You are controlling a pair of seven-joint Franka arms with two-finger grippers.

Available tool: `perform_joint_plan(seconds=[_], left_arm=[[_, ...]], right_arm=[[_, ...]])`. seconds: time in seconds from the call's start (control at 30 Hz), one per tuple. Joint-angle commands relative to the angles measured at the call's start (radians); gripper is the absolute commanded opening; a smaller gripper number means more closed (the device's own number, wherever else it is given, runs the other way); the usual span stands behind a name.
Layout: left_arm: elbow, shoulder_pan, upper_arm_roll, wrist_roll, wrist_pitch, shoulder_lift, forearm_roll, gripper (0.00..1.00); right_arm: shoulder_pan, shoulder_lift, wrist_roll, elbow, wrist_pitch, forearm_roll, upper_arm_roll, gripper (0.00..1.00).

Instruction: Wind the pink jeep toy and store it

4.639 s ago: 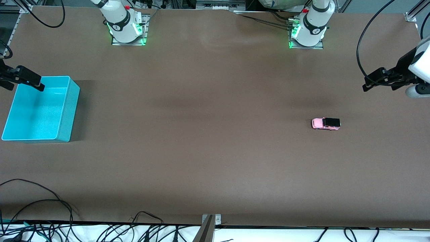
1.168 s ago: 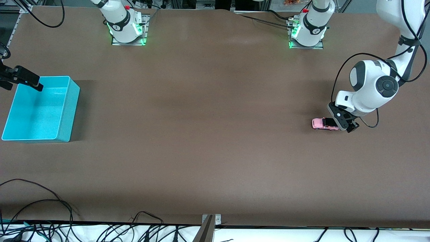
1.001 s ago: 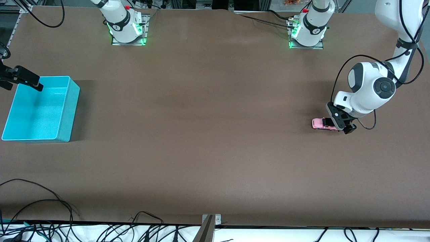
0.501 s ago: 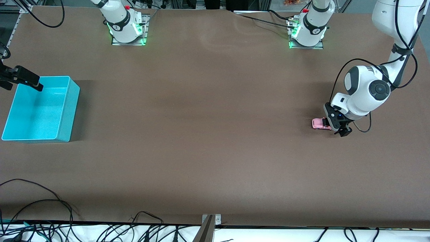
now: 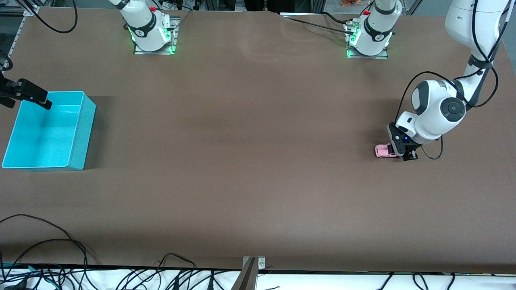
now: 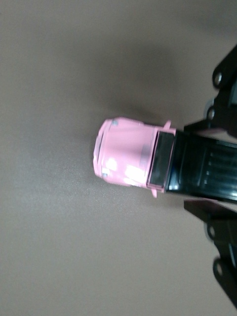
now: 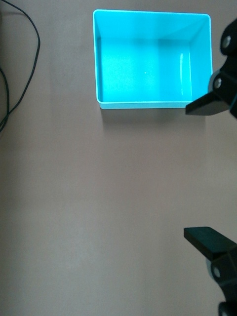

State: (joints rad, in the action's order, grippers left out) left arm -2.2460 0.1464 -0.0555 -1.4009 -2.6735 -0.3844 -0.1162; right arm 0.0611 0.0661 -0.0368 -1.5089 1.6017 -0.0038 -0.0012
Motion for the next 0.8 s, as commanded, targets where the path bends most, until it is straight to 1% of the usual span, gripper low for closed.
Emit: perform_joint_plan(seconds=[0.0,0.03,0.1,0.17,0.43,0.6,0.77], left_arm=[[0.012,0.004,-0.001,-0.056,-0.005,0.01,-0.01,0.18],[0.012,0.004,-0.001,-0.056,-0.003,0.016,-0.01,0.13],[0.012,0.004,-0.001,-0.058,0.001,0.027,-0.01,0.09],[0.012,-0.002,-0.003,-0.058,0.006,0.044,-0.01,0.0],[0.011,-0.042,-0.004,-0.055,0.09,0.079,0.003,0.0],[0.003,-0.053,-0.006,-0.056,0.161,0.076,0.078,0.0],[-0.003,-0.053,-0.007,-0.058,0.167,0.049,0.081,0.0]], right_arm=[[0.003,0.008,-0.008,0.026,-0.014,0.019,-0.002,1.0],[0.003,0.008,-0.008,0.026,-0.014,0.019,-0.002,1.0],[0.003,0.008,-0.008,0.026,-0.014,0.019,-0.002,1.0],[0.003,0.008,-0.008,0.026,-0.014,0.019,-0.002,1.0],[0.003,0.008,-0.008,0.026,-0.014,0.019,-0.002,1.0],[0.003,0.008,-0.008,0.026,-0.014,0.019,-0.002,1.0],[0.003,0.008,-0.008,0.026,-0.014,0.019,-0.002,1.0]])
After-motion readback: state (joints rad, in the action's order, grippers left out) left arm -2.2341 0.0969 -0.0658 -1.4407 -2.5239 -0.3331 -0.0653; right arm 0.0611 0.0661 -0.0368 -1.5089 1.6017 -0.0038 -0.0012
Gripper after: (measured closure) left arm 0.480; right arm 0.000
